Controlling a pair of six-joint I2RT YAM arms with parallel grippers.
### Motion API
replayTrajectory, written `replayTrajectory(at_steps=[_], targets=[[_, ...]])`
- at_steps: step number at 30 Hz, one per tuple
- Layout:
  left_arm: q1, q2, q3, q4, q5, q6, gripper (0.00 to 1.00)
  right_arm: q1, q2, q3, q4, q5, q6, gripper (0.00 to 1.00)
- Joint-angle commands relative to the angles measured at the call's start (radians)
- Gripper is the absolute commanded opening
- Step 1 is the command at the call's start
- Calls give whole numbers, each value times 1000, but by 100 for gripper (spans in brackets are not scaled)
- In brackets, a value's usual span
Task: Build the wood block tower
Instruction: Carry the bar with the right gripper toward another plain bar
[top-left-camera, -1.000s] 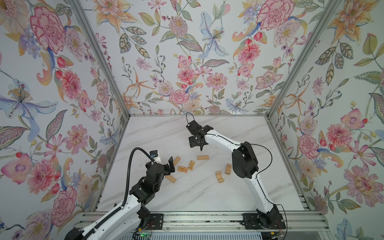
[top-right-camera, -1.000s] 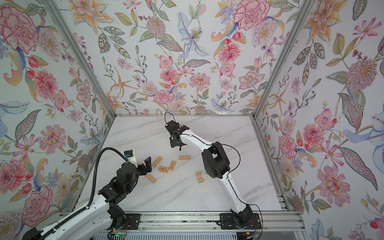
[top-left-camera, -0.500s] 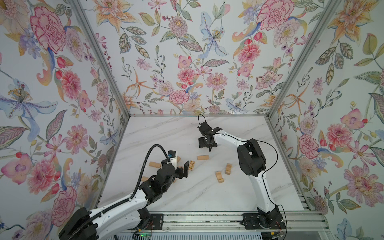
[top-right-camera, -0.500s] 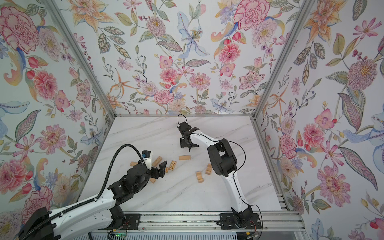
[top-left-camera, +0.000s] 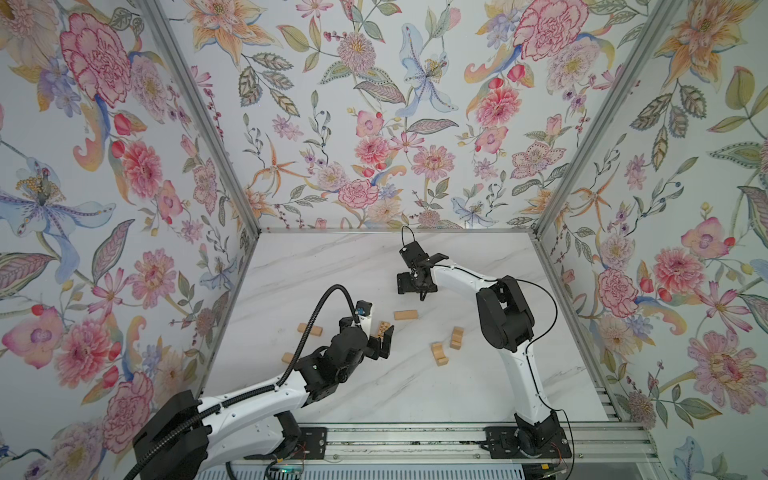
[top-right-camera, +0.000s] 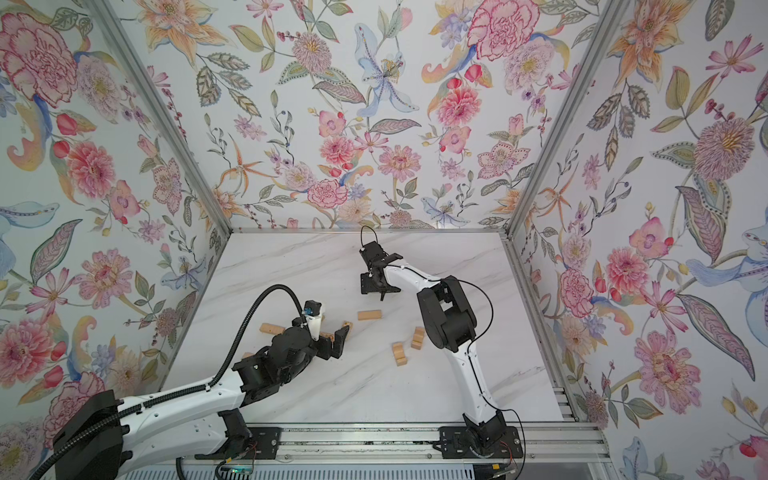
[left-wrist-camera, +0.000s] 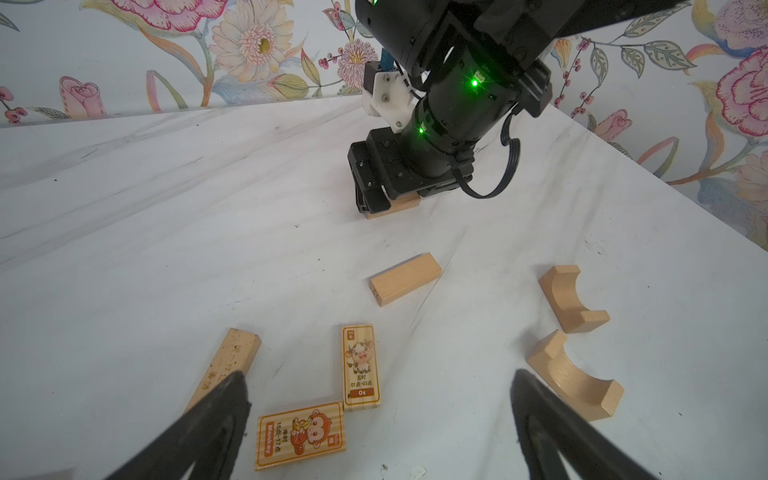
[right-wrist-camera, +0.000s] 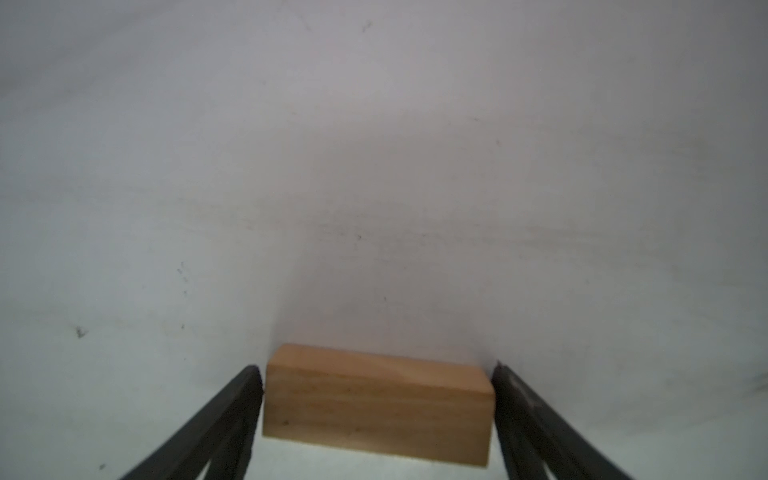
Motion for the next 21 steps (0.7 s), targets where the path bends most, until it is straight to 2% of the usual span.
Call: replayTrajectory(at_steps=[1,4,8,15,21], targets=[[-11,-9,41,-39,-39,23,99,-1,-36,-3,6,-14,-3,91],[-10,-32,45,-72,-56,37,99,7,-83,-30,5,-2,11,96],[-11,-99,30,-133,-76,42,99,28,-164,-81,5,30,42,98],[-14,-246,-57,-254,-84,-41,99,99,-243,-166,-27,46,100,99],[-70,-344,-132,-306,-98,-99,99,166,-246,-200,-60,73,139,98]])
